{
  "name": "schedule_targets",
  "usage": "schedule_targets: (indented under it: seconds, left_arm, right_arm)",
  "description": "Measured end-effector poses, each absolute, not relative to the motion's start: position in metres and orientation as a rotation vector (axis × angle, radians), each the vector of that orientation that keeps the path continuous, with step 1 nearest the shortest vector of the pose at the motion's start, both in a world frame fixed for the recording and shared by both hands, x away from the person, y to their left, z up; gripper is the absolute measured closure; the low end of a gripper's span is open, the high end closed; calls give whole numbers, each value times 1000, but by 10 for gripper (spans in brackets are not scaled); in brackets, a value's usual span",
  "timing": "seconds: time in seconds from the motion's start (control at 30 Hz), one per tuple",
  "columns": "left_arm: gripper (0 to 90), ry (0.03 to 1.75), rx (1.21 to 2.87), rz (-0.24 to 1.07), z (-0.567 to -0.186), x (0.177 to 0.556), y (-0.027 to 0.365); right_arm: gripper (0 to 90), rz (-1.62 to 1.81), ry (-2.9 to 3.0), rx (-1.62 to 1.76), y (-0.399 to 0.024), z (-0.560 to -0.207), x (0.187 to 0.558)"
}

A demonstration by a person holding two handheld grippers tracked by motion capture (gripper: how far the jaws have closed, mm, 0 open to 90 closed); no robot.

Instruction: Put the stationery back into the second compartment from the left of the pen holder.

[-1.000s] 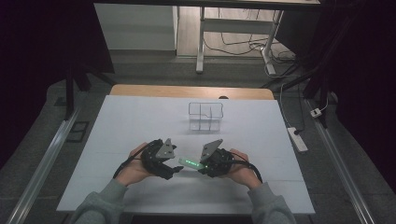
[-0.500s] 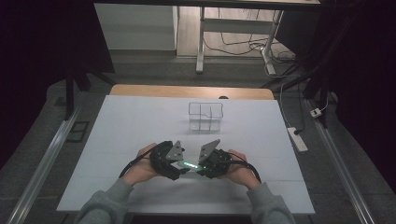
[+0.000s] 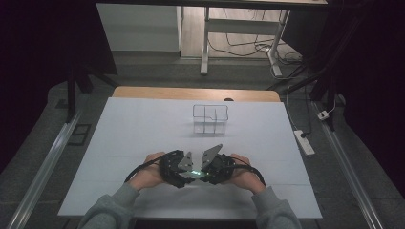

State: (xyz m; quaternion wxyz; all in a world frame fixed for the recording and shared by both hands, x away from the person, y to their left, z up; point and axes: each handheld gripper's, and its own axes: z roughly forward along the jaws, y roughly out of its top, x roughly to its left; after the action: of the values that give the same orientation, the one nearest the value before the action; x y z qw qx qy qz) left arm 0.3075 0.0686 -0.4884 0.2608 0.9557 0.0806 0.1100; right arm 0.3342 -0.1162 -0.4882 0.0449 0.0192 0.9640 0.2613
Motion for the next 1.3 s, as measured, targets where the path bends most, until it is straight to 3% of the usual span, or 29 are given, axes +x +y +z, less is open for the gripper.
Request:
schedule_targets:
  seconds: [0.1,0.23,0.53,0.63,0.67,0.7,1.0,1.3]
  left_arm:
    - [551,192,2587,285,-488,307,68]
    - [593,136,2619,262,-488,306,69]
    - [605,139,2651,225,-495,306,65]
    - [607,113,2672,231,-497,306,63]
    - [611,35,2739,268,-493,309,64]
    - [616,123,2668,247,-498,305,62]
    - [651,119,2655,210,-500,307,66]
    - [654,191,2588,200,-500,311,73]
  right_arm:
    - [664,793,2958,21,-115,-487,332]
    - [663,762,2966,-28,-112,-488,329]
    - [664,731,2970,-81,-110,-488,327]
    - [665,718,2978,-77,-110,-489,326]
    - [664,717,2971,-97,-110,-489,327]
    - [665,716,2971,-98,-111,-489,327]
    - [648,763,2944,-91,-113,-485,326]
    - [519,983,2846,140,-122,-477,334]
